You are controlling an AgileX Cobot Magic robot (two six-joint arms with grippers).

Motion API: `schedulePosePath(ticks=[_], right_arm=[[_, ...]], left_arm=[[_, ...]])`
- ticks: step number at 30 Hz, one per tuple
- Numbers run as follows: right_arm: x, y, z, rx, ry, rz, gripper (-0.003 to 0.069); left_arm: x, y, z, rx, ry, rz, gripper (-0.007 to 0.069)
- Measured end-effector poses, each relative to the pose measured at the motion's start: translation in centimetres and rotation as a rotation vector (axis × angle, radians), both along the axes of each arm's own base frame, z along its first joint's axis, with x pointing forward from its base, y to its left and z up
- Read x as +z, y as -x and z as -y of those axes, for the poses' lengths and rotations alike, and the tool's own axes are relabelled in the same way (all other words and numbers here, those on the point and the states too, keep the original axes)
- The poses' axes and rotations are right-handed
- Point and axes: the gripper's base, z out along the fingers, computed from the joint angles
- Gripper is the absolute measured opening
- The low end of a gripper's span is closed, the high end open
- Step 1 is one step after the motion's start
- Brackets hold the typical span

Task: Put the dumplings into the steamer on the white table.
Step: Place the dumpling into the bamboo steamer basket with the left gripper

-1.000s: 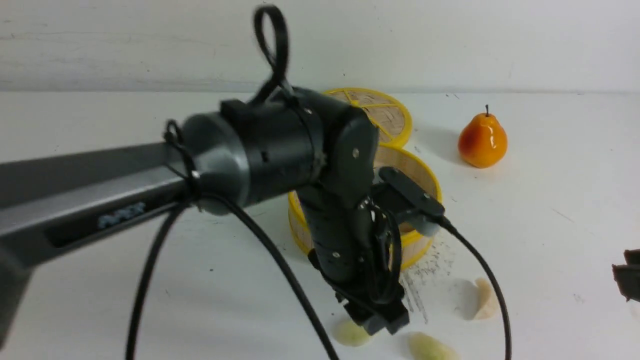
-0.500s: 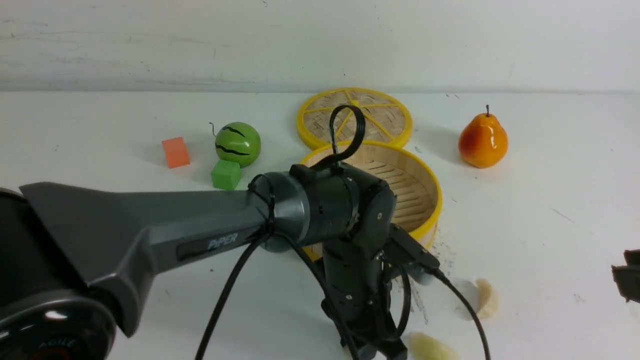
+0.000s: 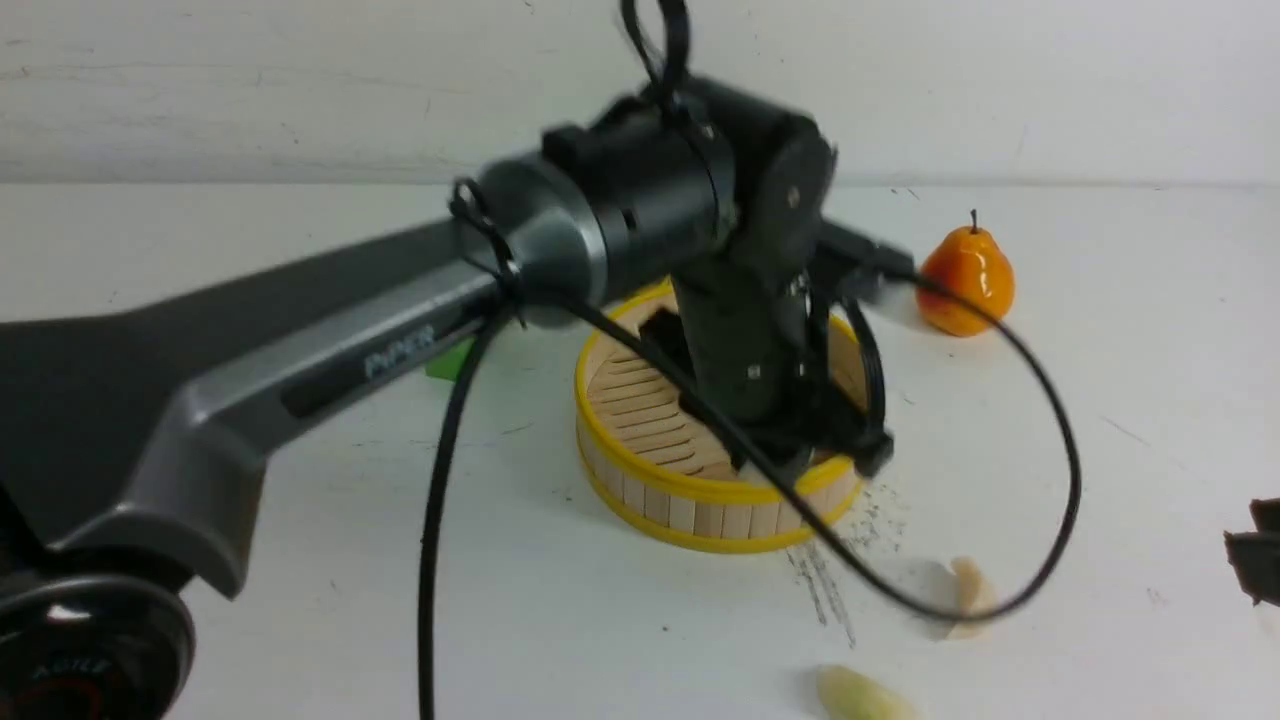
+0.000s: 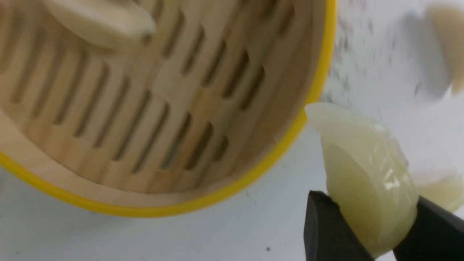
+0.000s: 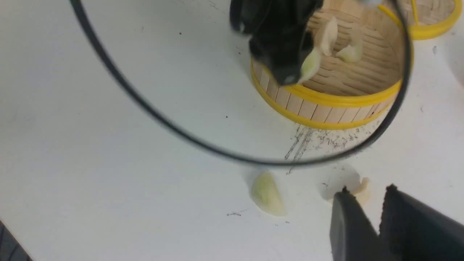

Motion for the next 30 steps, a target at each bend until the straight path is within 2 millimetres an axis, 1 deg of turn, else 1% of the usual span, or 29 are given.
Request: schedulePosePath(ticks=[1, 2, 3, 4, 5, 7, 8, 9, 12, 17, 21, 23, 25, 28, 30], right_arm=[[0.0, 0.0, 0.0, 0.0, 0.0, 0.0, 0.0149], [0.0, 0.0, 0.0, 0.0, 0.0, 0.0, 0.015], [0.0, 0.0, 0.0, 0.0, 0.0, 0.0, 0.0151], [0.0, 0.0, 0.0, 0.0, 0.0, 0.0, 0.0153], [0.0, 0.0, 0.0, 0.0, 0.0, 0.0, 0.0154], [0.0, 0.0, 0.0, -0.001, -0.001, -0.001, 0.0156], [0.0, 0.0, 0.0, -0.002, -0.003, -0.002, 0.0156], [0.0, 0.0, 0.0, -0.006, -0.007, -0.006, 0.0156], [0.0, -0.1, 0.0, -0.017, -0.021, -0.021, 0.0156], [-0.5, -0.9, -0.2, -0.027, -0.024, -0.065, 0.0156], [-0.9, -1.9, -0.5, -0.014, -0.004, -0.133, 0.0146], [-1.0, -2.3, -0.6, -0.008, 0.005, -0.156, 0.0138], [-0.4, -3.2, -0.9, 0.011, 0.022, -0.195, 0.0108], [0.2, -4.0, -1.2, 0.028, 0.034, -0.224, 0.0086], [0.8, -4.8, -1.5, 0.049, 0.048, -0.258, 0.0057]], left_arm=[[0.9, -0.7, -0.5, 0.03, 0.03, 0.012, 0.0225], [1.9, -1.8, -1.6, 0.084, 0.071, 0.021, 0.0225], [2.3, -2.8, -2.5, 0.124, 0.096, 0.023, 0.0225], [2.3, -3.3, -3.1, 0.147, 0.108, 0.019, 0.0225], [2.1, -4.5, -4.1, 0.189, 0.123, 0.009, 0.0225], [0.8, -6.1, -5.5, 0.254, 0.136, -0.029, 0.0225], [0.2, -6.6, -5.8, 0.27, 0.135, -0.042, 0.0225], [-1.2, -7.5, -6.2, 0.3, 0.127, -0.066, 0.0225], [-3.8, -8.8, -6.1, 0.344, 0.124, -0.089, 0.0225], [-7.1, -10.0, -5.5, 0.386, 0.122, -0.095, 0.0225], [-8.6, -10.5, -5.6, 0.429, 0.088, -0.089, 0.0225], [-8.8, -10.6, -5.7, 0.44, 0.081, -0.085, 0.0225], [-8.9, -10.8, -5.9, 0.46, 0.063, -0.072, 0.0253], [-8.5, -10.8, -6.0, 0.467, 0.058, -0.073, 0.0312], [-7.7, -10.6, -6.1, 0.469, 0.052, -0.083, 0.0377]])
